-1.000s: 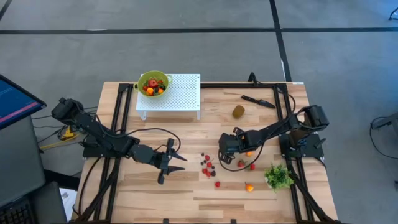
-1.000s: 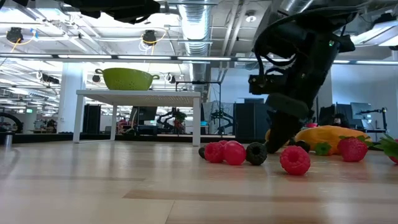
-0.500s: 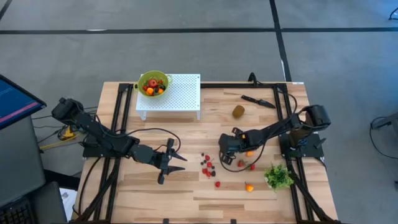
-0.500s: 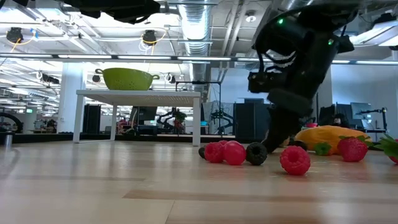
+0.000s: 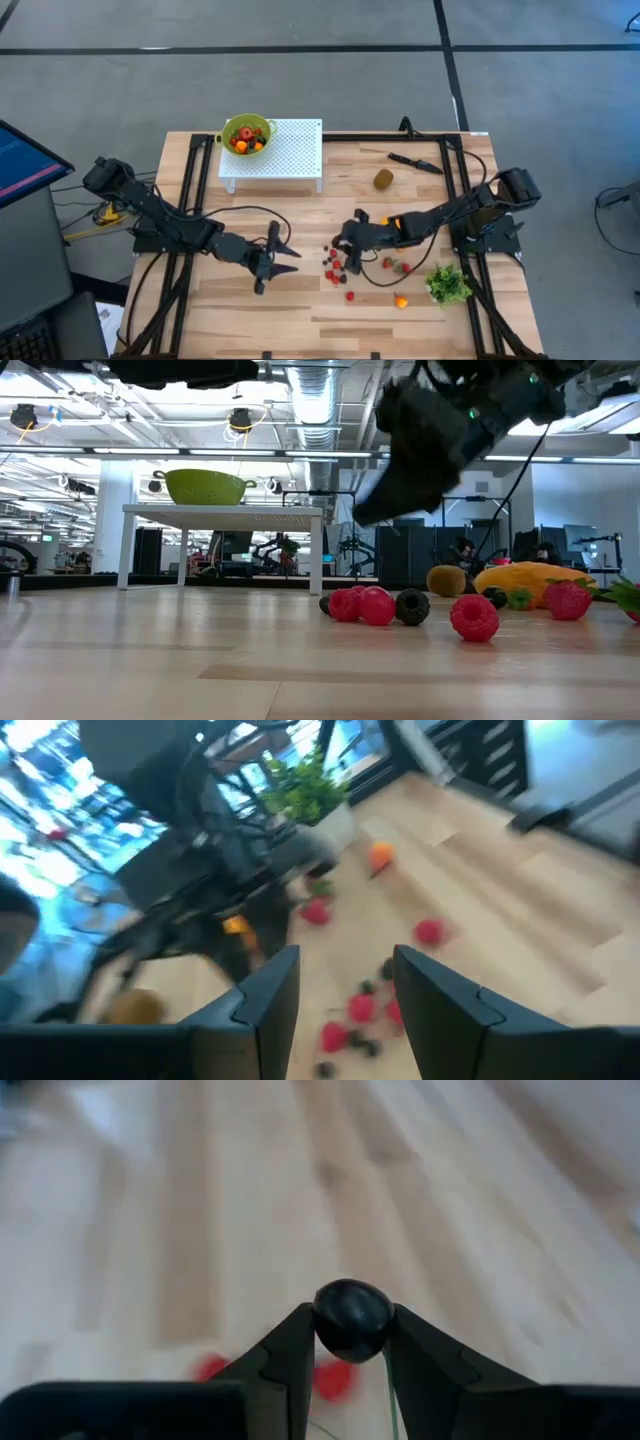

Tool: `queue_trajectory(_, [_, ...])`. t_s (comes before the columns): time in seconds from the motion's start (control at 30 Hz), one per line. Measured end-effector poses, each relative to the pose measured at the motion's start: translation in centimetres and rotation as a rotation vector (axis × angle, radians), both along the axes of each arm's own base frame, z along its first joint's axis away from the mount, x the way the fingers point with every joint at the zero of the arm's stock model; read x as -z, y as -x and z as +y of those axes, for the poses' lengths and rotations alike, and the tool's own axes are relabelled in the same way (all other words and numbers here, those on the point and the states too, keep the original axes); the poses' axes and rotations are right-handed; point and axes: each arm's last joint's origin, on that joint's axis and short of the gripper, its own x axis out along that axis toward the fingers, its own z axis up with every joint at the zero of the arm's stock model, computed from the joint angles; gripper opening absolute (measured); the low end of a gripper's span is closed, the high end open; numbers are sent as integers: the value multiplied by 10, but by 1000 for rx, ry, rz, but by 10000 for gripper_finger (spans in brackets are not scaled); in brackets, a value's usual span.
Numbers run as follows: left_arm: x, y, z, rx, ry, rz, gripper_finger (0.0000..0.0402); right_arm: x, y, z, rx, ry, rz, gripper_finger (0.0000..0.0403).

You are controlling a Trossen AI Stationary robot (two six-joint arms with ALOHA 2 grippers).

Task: Pick & Place Fruit
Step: Put the black cherry into the green strainer bowl on the shelf

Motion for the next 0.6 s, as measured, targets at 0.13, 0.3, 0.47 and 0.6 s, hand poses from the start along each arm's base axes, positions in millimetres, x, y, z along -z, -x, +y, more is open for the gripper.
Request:
queue_trajectory(0.13, [0, 0, 2, -40, -160, -16, 154, -10, -6, 7, -109, -66, -112, 103])
queue_trajectory(0.3, [2, -1, 4, -46, -390, -10, 154, -19, -11, 9, -131, -174, -198, 103])
queue_trajectory(0.47, [12, -7, 1, -8, -536, 14, 154, -25, -14, 8, -122, -203, -216, 103])
queue_trajectory(0.6, [18, -13, -1, -55, -591, 1, 154, -32, -18, 8, -122, -207, -240, 103])
